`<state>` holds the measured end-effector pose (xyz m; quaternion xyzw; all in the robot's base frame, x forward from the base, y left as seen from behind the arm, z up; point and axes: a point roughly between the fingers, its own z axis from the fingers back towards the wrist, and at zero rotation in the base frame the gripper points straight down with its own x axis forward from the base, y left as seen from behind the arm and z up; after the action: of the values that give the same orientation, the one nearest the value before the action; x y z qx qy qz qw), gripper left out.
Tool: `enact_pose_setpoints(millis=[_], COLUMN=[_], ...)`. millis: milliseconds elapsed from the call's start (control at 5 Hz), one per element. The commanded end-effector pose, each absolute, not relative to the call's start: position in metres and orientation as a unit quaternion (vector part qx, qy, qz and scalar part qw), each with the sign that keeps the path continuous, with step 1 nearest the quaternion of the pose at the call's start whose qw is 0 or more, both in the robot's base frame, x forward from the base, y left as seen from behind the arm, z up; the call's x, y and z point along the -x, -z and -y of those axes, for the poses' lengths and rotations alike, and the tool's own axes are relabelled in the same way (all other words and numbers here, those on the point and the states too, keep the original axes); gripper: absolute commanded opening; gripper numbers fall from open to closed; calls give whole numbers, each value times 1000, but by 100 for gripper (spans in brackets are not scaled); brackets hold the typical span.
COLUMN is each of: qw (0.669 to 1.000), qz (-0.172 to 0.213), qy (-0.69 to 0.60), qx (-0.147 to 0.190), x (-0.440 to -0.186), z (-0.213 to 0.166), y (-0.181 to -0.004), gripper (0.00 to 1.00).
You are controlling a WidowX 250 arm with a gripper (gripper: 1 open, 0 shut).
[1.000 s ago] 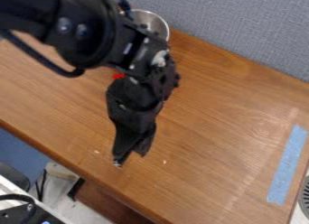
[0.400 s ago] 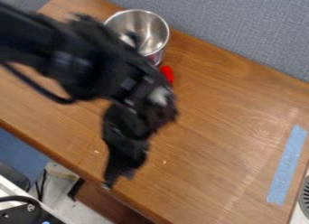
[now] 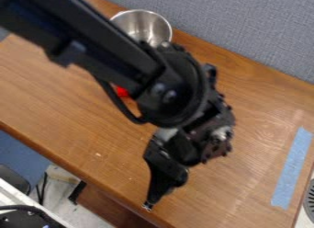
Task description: Move the red object from the metal pot to the table
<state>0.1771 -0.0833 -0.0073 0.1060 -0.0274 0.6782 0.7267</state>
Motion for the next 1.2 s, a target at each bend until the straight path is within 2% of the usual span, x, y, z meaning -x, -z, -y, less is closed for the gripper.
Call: enact_pose_setpoints(millis=[0,200,400,600,800,1000], qw=[672,606,614,613,614,634], qz=[15,16,19,27,23,26], qy=[-734,-791,-783,-781,-779,-759], qx=[-91,-83,-101,-117,-127,-146], x=[-177,-174,-173,-177,-197,-215], z=[72,49,39,19,-31,-80], y=[-10,-35,-64,-107,-145,-145], gripper=[0,0,0,100,0,0])
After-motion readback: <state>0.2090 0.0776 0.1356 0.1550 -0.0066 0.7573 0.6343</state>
